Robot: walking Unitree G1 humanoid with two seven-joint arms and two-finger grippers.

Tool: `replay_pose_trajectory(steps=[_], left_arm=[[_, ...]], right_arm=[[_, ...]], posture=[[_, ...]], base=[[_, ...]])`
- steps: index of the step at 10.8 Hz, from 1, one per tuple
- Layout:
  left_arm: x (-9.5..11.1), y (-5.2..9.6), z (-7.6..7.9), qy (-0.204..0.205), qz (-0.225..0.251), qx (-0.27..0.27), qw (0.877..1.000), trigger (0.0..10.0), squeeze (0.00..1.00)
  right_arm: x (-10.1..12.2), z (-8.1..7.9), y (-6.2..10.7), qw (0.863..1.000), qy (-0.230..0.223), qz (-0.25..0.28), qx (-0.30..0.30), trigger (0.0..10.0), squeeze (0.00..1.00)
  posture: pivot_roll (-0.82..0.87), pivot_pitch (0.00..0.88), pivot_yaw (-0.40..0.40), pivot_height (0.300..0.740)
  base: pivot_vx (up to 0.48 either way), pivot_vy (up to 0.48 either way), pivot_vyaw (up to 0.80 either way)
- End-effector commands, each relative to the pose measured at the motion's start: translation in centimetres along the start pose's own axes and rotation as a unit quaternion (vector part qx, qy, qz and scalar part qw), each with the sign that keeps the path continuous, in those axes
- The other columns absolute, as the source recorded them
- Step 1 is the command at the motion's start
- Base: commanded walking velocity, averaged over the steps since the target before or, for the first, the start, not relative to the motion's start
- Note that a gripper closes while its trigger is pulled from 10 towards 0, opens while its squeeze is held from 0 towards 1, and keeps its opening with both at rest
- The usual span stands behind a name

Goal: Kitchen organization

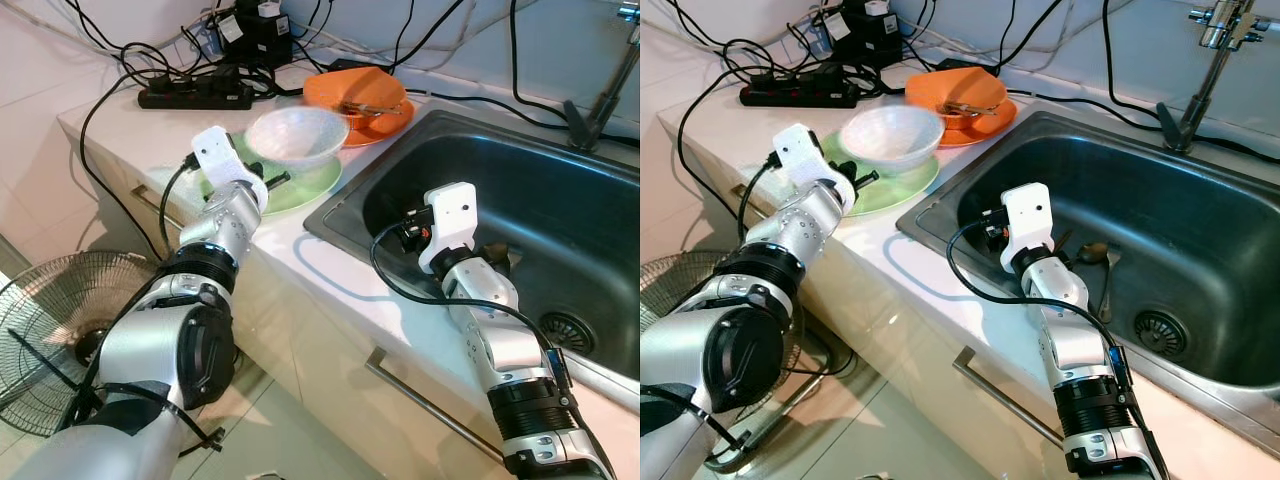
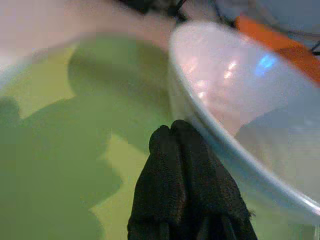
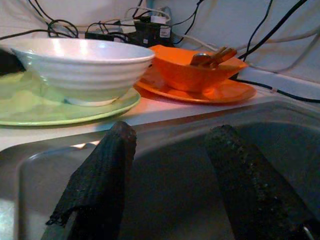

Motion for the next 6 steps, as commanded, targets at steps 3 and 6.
replay_pose_trajectory(steps=[3, 6], left_arm=[[2.3, 0.7, 1.8, -0.170, 0.081, -0.067, 0.980, 10.0, 0.00], [4.0, 2.9, 4.3, -0.406, 0.134, -0.239, 0.872, 10.0, 1.00]], right_arm=[[0.7, -0.2, -0.5, 1.000, 0.000, 0.015, 0.000, 10.0, 0.00], [0.8, -0.2, -0.8, 1.000, -0.008, 0.021, -0.008, 10.0, 0.00]], posture=[[0.16, 0.024, 0.063, 0.740], [0.18, 0.005, 0.084, 0.740]], base=[[0.000, 0.000, 0.00], [0.000, 0.000, 0.00]])
Point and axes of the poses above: a point about 5 cm out from each wrist's last joint towards the gripper, its own y axis pointing back from the gripper into the wrist, its own x axis along the axis of the wrist's last joint, z = x × y, the point moved 3 cm from there along -y, pointing out of the wrist towards the gripper, and after that the axes turned 4 degrees about y, right-handed, at the moved point
